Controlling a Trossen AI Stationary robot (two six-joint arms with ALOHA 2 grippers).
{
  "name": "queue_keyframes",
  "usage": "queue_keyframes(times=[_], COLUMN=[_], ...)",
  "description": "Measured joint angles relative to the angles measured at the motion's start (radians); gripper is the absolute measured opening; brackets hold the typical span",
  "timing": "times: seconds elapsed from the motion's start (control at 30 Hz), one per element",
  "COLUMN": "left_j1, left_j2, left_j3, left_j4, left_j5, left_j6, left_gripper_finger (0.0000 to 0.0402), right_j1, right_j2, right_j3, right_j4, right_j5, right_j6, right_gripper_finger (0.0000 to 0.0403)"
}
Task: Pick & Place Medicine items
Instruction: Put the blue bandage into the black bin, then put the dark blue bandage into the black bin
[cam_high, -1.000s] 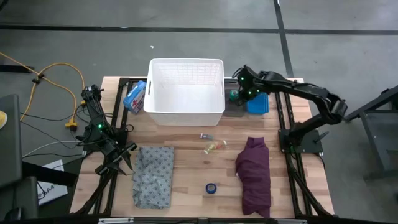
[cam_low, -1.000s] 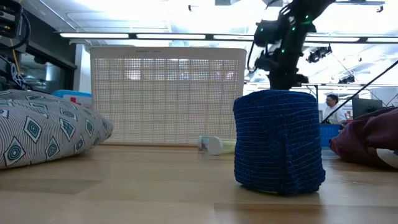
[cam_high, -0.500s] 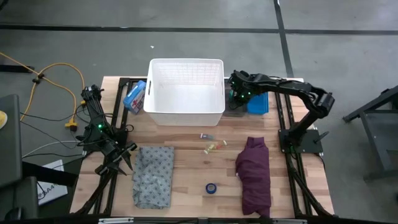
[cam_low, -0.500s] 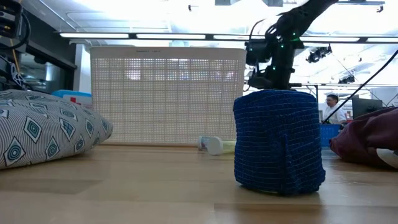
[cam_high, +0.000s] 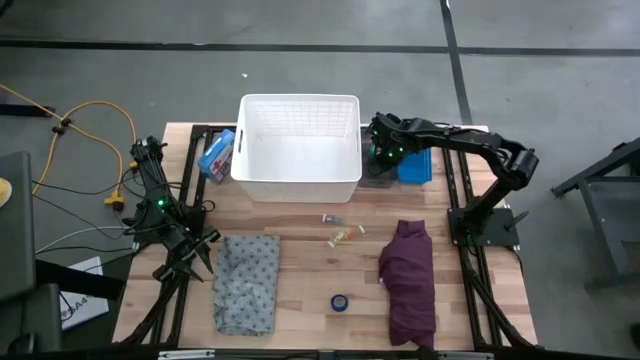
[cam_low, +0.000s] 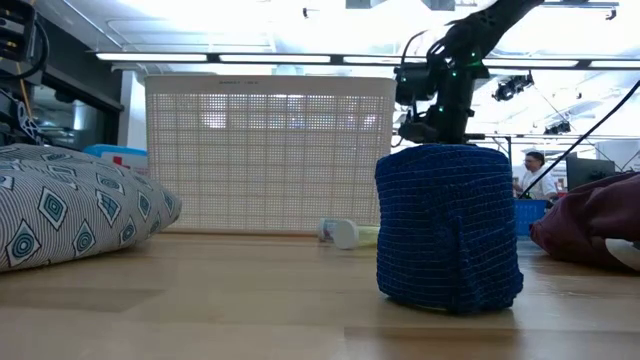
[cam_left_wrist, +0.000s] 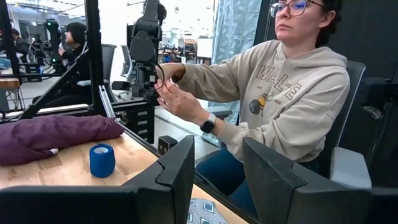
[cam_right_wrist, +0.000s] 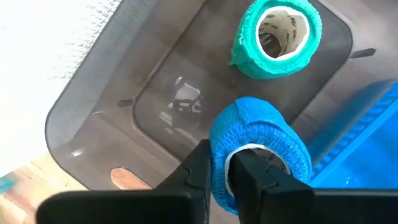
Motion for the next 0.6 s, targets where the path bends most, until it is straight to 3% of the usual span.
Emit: queue_keyframes(times=[0.33, 0.6], left_j1=[0.000, 0.000], left_j2=[0.000, 0.000], left_j3=[0.000, 0.000], left_j4=[0.000, 0.000], left_j5=[0.000, 0.000], left_j6=[0.000, 0.000], left_gripper_finger=[0.0127, 0.0127], right_j1=[0.000, -0.003], right_j2=[0.000, -0.013], right_j3=[0.000, 0.000], right_j4=[0.001, 0.010], right_j5=[0.000, -0.027], right_j6=[-0.007, 0.005], right_gripper_finger=[0.0106, 0.0122])
